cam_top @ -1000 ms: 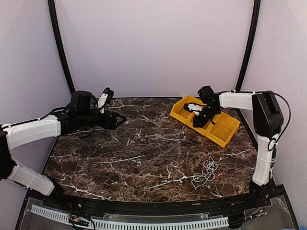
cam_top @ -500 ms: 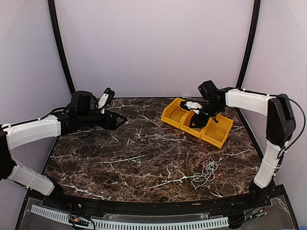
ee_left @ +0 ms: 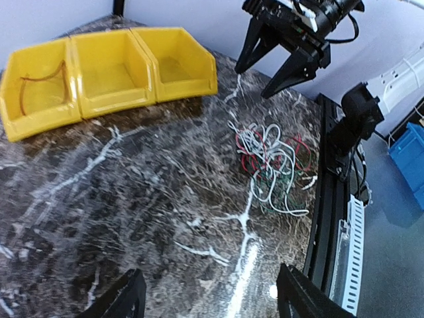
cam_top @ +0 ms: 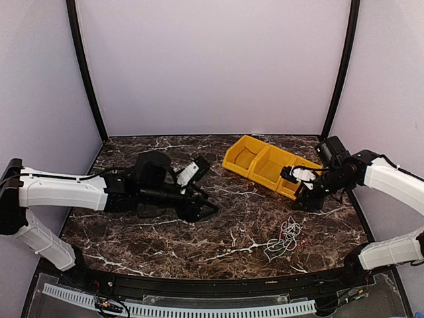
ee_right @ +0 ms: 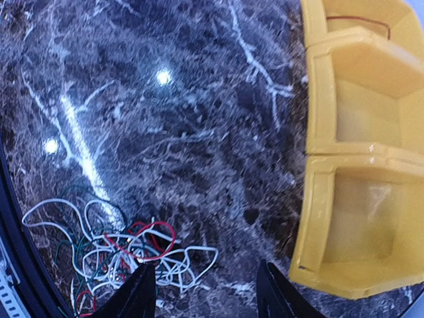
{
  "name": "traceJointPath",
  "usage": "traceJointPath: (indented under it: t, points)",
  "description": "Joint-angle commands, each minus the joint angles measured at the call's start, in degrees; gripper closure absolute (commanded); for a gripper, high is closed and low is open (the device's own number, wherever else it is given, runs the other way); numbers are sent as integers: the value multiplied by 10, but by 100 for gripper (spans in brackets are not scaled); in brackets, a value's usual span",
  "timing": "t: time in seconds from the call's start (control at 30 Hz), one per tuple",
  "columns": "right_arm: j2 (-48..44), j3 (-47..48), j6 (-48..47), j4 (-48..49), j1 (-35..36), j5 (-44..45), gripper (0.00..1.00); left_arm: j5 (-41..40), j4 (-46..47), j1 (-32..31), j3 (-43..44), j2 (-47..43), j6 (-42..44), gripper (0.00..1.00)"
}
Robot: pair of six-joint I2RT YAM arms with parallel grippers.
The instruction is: Untangle the cables
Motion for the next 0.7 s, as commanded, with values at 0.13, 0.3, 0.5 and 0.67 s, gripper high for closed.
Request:
traceJointPath:
  t: [0.13, 0.3, 0.5, 0.67]
  points:
    - [11, 33, 2, 35, -7, 22, 51, -36, 45, -47, 65, 142, -68, 31]
    - [192, 193, 34, 71, -7, 30, 60, -76, 6, -28, 140, 187, -79, 32]
    - [369, 375, 82, 78, -6, 17, 61, -46, 29, 1, 180, 225, -120, 34]
    - [380, 396, 93, 61, -5, -12, 60, 121, 53, -10, 214, 283, -81, 35]
